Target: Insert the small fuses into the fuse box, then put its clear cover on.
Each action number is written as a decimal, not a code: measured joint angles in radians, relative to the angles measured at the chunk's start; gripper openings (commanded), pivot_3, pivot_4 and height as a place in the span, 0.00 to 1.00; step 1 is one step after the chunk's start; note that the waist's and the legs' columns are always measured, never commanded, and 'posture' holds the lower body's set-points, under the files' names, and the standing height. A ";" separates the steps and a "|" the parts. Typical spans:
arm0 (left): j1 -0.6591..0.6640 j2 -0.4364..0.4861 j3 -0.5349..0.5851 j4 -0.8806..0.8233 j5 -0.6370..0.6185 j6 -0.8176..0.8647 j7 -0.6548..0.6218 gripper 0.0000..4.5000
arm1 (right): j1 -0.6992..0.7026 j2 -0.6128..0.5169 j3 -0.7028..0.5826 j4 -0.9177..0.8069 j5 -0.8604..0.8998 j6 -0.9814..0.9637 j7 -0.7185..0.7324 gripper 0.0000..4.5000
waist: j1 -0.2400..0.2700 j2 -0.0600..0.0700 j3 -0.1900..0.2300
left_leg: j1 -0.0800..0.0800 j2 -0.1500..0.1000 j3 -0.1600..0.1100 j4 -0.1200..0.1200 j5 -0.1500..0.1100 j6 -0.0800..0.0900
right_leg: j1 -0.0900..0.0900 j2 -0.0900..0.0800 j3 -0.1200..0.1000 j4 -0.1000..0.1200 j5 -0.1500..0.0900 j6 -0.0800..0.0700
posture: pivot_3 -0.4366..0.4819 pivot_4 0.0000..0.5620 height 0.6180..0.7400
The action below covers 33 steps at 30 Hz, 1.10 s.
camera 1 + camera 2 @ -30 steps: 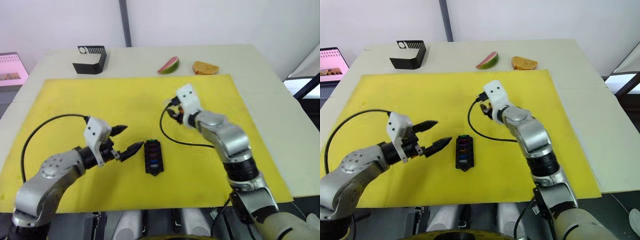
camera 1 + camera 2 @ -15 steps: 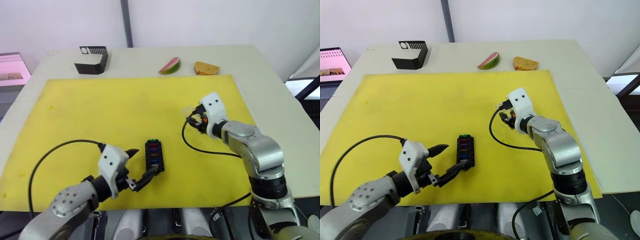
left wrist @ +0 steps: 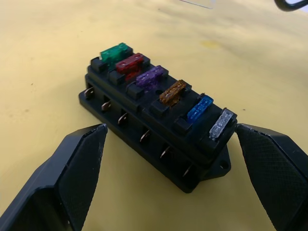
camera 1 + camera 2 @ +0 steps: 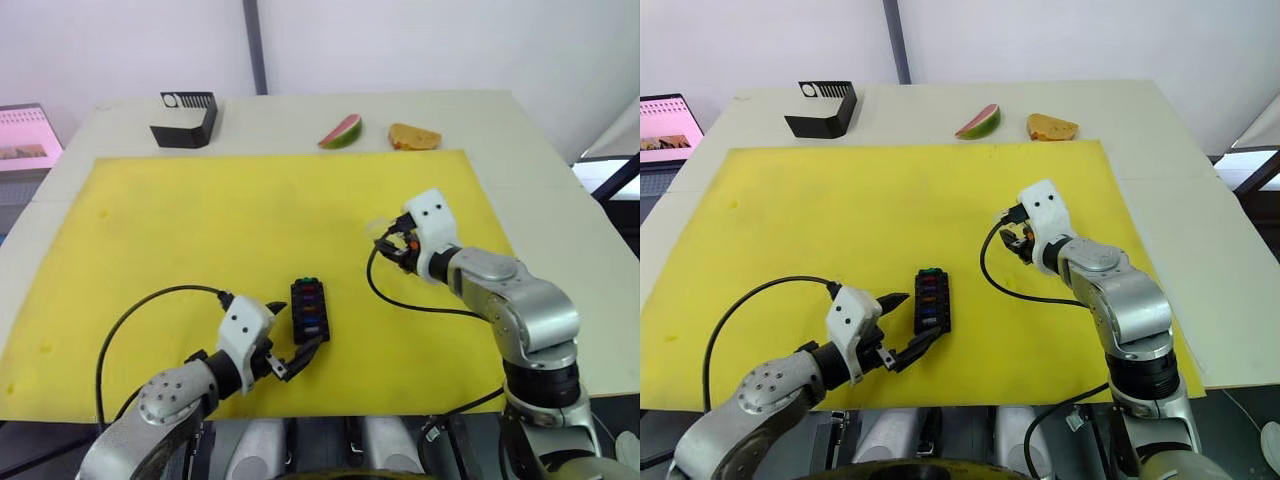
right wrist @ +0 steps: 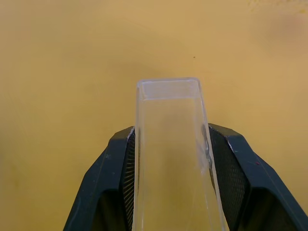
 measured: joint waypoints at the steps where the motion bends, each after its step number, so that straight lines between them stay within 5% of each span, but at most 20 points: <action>1: -0.006 0.002 0.003 0.009 0.006 -0.006 -0.007 1.00 | 0.001 0.000 -0.001 0.000 0.003 0.000 -0.002 0.37 | 0.000 0.000 0.000 | 0.000 0.000 0.000 0.000 0.000 0.000 | 0.000 0.000 0.000 0.000 0.000 0.000 | 0.48 0.27 1.00; 13: -0.068 0.042 0.100 0.095 -0.032 -0.044 -0.115 1.00 | 0.010 0.000 -0.015 -0.002 0.009 0.000 -0.012 0.37 | 0.000 0.000 0.000 | 0.000 0.000 0.000 0.000 0.000 0.000 | 0.000 0.000 0.000 0.000 0.000 0.000 | 0.48 0.27 1.00; 33: -0.092 -0.177 -0.089 0.078 0.137 0.046 0.154 1.00 | 0.009 -0.004 -0.018 -0.006 0.028 0.006 -0.010 0.37 | 0.003 0.000 0.000 | 0.000 0.000 0.000 0.000 -0.001 0.001 | 0.001 0.000 0.000 -0.001 0.000 0.000 | 0.48 0.27 1.00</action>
